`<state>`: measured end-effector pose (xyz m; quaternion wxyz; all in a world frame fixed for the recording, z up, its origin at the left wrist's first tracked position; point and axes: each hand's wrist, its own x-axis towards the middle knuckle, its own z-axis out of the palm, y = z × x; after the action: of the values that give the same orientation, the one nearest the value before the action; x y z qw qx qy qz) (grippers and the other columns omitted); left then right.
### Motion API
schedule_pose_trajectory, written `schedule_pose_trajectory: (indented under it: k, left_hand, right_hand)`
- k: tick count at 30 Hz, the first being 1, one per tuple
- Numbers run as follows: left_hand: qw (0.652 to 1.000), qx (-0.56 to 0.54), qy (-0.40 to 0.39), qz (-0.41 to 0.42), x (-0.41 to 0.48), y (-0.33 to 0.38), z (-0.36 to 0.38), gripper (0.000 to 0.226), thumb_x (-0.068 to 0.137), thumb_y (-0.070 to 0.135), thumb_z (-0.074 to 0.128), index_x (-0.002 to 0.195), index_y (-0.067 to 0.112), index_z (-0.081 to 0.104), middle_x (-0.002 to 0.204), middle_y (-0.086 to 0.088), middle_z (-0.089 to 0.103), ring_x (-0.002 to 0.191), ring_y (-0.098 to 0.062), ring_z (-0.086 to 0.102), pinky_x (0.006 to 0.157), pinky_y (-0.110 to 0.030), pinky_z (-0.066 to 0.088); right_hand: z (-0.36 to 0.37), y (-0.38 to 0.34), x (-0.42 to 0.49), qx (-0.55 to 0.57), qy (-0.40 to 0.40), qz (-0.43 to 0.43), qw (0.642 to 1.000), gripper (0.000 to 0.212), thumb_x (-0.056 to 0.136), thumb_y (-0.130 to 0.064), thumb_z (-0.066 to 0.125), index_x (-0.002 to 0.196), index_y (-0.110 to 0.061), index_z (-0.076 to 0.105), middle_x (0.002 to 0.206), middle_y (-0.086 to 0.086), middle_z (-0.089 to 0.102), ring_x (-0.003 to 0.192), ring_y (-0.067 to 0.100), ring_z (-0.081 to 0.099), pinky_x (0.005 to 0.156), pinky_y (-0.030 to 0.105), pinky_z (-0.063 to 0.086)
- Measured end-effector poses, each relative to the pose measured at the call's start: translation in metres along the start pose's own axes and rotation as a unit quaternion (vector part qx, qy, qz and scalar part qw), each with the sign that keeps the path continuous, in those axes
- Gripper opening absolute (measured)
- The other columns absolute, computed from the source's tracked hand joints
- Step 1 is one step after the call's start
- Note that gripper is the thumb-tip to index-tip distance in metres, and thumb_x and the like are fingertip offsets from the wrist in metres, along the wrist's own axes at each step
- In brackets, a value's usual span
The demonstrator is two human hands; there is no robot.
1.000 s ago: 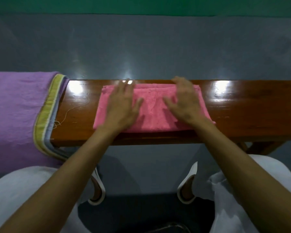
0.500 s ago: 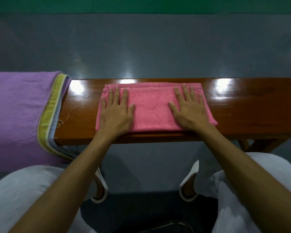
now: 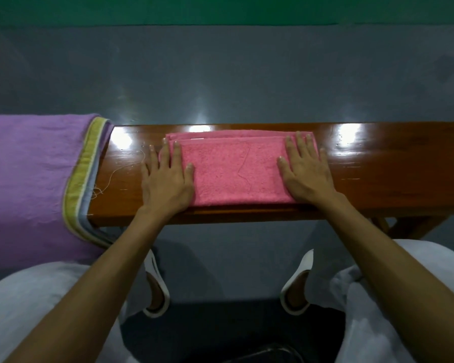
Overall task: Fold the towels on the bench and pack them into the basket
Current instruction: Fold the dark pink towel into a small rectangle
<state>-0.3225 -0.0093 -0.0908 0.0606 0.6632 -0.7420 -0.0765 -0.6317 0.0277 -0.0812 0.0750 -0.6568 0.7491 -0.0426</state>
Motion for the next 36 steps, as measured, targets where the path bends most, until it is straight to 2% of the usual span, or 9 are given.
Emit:
schedule_pose_trajectory:
  k: [7, 11, 15, 18, 22, 26, 29, 32, 36]
  left_hand:
    - [0.997, -0.028, 0.0, 0.069, -0.01, 0.009, -0.008, 0.075, 0.104, 0.065, 0.017, 0.165, 0.026, 0.0, 0.172, -0.006, -0.01, 0.157, -0.028, -0.015, 0.125, -0.053, -0.008]
    - [0.994, -0.029, 0.016, 0.107, -0.017, 0.021, -0.011, 0.071, 0.105, 0.062, 0.019, 0.164, 0.024, 0.012, 0.172, -0.005, 0.0, 0.159, -0.027, -0.008, 0.128, -0.052, -0.001]
    - [0.99, -0.074, 0.011, 0.122, -0.02, 0.033, -0.011, 0.062, 0.105, 0.057, 0.031, 0.155, 0.019, 0.034, 0.166, -0.008, 0.026, 0.154, -0.027, 0.02, 0.127, -0.048, 0.014]
    - [0.992, -0.035, -0.001, 0.123, -0.02, 0.039, 0.0, 0.069, 0.105, 0.06, 0.027, 0.162, 0.022, 0.019, 0.171, -0.008, 0.012, 0.158, -0.029, 0.006, 0.128, -0.051, 0.007]
    - [0.994, 0.007, -0.008, 0.113, -0.021, 0.049, 0.009, 0.077, 0.102, 0.068, 0.012, 0.165, 0.024, 0.001, 0.172, -0.009, -0.003, 0.158, -0.03, -0.007, 0.127, -0.055, 0.002]
    - [0.993, -0.016, -0.018, 0.117, -0.024, 0.063, 0.007, 0.086, 0.095, 0.074, 0.005, 0.165, 0.024, 0.003, 0.172, -0.008, -0.004, 0.158, -0.029, -0.01, 0.127, -0.054, -0.001]
    - [0.983, -0.113, -0.04, 0.136, -0.032, 0.077, 0.0, 0.085, 0.094, 0.074, 0.018, 0.164, 0.025, 0.017, 0.172, -0.003, 0.003, 0.158, -0.024, -0.007, 0.127, -0.049, -0.006]
    - [0.93, -0.324, -0.091, 0.145, -0.041, 0.089, -0.016, 0.072, 0.096, 0.065, 0.039, 0.157, 0.026, 0.037, 0.168, 0.0, 0.024, 0.155, -0.018, 0.017, 0.127, -0.049, 0.014]
    - [0.868, -0.479, -0.074, 0.106, -0.034, 0.081, -0.034, 0.031, 0.105, 0.03, 0.056, 0.131, 0.015, 0.061, 0.131, 0.001, 0.06, 0.116, -0.015, 0.062, 0.097, -0.041, 0.057]
  right_hand:
    - [-0.017, 0.0, -0.008, 0.088, 0.108, 0.03, 0.99, 0.063, 0.104, -0.047, 0.044, 0.154, -0.01, 0.035, 0.168, 0.015, 0.016, 0.153, 0.035, 0.021, 0.124, 0.052, 0.021]
    - [-0.03, 0.008, -0.009, 0.122, 0.129, 0.117, 0.977, 0.055, 0.099, -0.041, 0.058, 0.138, -0.002, 0.047, 0.139, 0.022, 0.047, 0.127, 0.037, 0.046, 0.105, 0.049, 0.042]
    - [-0.032, 0.005, -0.008, 0.077, 0.108, 0.163, 0.978, 0.064, 0.099, -0.05, 0.056, 0.137, 0.0, 0.045, 0.138, 0.023, 0.046, 0.127, 0.038, 0.045, 0.103, 0.05, 0.042]
    - [-0.031, 0.002, -0.005, 0.078, 0.084, 0.197, 0.974, 0.076, 0.093, -0.057, 0.063, 0.14, 0.0, 0.042, 0.14, 0.023, 0.047, 0.128, 0.04, 0.049, 0.101, 0.05, 0.045]
    - [-0.031, 0.011, 0.001, 0.12, 0.068, 0.198, 0.97, 0.063, 0.091, -0.055, 0.068, 0.123, -0.001, 0.058, 0.118, 0.02, 0.065, 0.109, 0.04, 0.063, 0.077, 0.039, 0.046]
    - [-0.042, 0.017, -0.001, 0.175, 0.042, 0.197, 0.964, 0.045, 0.094, -0.04, 0.067, 0.119, -0.002, 0.064, 0.111, 0.018, 0.068, 0.101, 0.036, 0.064, 0.073, 0.034, 0.043]
    - [-0.058, 0.029, -0.002, 0.224, 0.016, 0.2, 0.954, 0.036, 0.1, -0.026, 0.061, 0.124, 0.001, 0.061, 0.11, 0.011, 0.062, 0.097, 0.028, 0.059, 0.071, 0.028, 0.041]
    - [-0.074, 0.049, 0.0, 0.27, 0.019, 0.228, 0.935, 0.04, 0.1, -0.026, 0.061, 0.127, 0.004, 0.06, 0.122, 0.019, 0.065, 0.105, 0.034, 0.062, 0.075, 0.032, 0.048]
    - [-0.094, 0.054, -0.004, 0.405, 0.037, 0.25, 0.878, 0.031, 0.096, -0.016, 0.068, 0.121, 0.002, 0.065, 0.1, 0.011, 0.064, 0.066, 0.015, 0.06, 0.042, 0.021, 0.048]
